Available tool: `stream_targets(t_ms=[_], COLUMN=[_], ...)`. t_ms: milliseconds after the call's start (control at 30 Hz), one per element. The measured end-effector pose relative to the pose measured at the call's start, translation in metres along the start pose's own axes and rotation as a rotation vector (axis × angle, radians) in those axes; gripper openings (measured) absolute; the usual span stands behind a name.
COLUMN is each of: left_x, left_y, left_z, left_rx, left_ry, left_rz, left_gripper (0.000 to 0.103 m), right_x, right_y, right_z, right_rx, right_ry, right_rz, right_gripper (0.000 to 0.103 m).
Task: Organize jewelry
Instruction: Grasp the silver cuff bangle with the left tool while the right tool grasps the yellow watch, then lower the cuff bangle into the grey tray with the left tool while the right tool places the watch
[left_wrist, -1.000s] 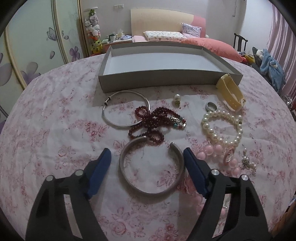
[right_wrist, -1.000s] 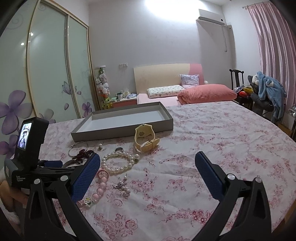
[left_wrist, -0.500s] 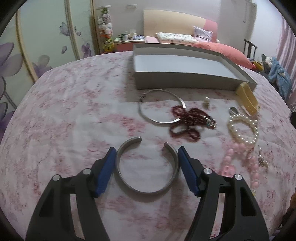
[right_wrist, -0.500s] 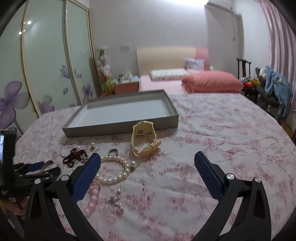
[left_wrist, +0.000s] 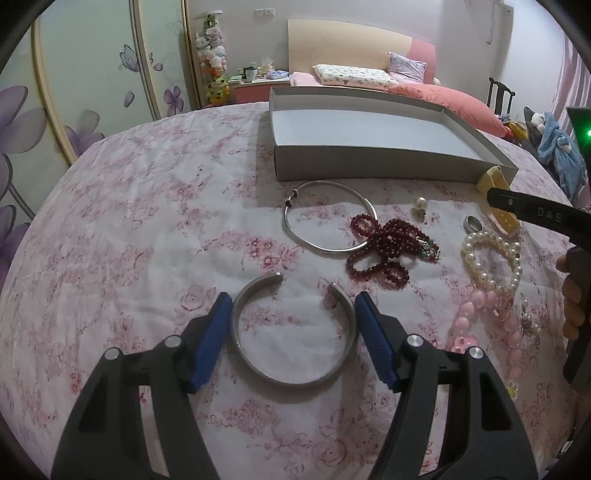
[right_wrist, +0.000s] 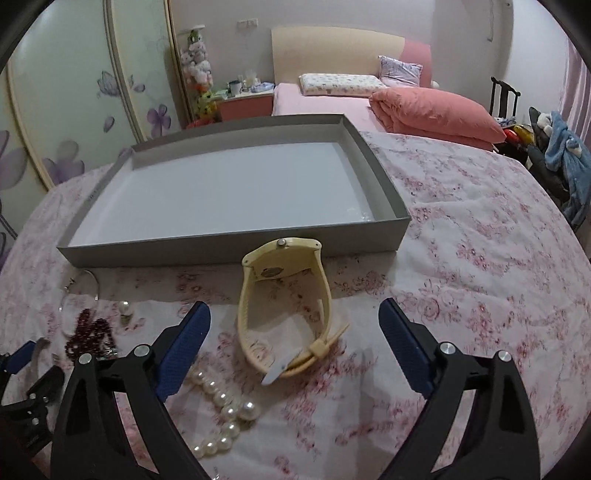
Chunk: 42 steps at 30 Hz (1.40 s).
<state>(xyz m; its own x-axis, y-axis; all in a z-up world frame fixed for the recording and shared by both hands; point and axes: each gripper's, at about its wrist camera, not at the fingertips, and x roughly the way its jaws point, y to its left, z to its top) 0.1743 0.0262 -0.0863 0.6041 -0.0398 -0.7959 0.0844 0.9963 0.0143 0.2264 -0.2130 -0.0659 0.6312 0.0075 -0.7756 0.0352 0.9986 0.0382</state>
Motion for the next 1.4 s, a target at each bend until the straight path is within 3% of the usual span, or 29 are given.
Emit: stream_targets(t_ms=[133,200,233,267,300,367,700,1100,1400], left_x=[0.001,0.000,0.000,0.000,0.000,0.000,-0.009,-0.058,-0.066], left_y=[0.000,0.000,0.000,0.000,0.000,0.000,-0.002,-0.021,-0.041], left_z=[0.001,0.001,0.001,0.001,0.001,0.001,0.001,0.028,0.071], left_rx=[0.003,0.002,0.002,0.002,0.002,0.002,-0.037,-0.042,-0.028], left_ry=[0.000,0.000,0.000,0.000,0.000,0.000,-0.046,-0.323,-0.439], left_rz=[0.000,0.000,0.000,0.000,0.000,-0.001,-0.032,-0.003,0.005], left_gripper=[0.066,0.066,0.066,0.066,0.066,0.066,0.066,0.066,0.066], right_x=[0.005,0.008,0.010,0.009,0.008,0.004,-0.036,-0.101,-0.105], right_y=[0.000,-0.003,-0.004,-0.006,-0.007,-0.011,-0.015,-0.001,-0.007], right_z=[0.002,0.002,0.001,0.001,0.001,-0.001,-0.007,-0.007,0.005], right_rx=[-0.041,-0.041,-0.031,-0.027,-0.024,0.000,0.038,0.005,0.036], right_ry=[0.030,0.044,0.057,0.047,0.045,0.044,-0.112,-0.499,-0.605], right_rz=[0.004,0.012,0.038,0.040,0.042,0.070,0.117,0.083,0.052], right_gripper=[0.085,0.072,0.060,0.057,0.046,0.039,0.037,0.037,0.038])
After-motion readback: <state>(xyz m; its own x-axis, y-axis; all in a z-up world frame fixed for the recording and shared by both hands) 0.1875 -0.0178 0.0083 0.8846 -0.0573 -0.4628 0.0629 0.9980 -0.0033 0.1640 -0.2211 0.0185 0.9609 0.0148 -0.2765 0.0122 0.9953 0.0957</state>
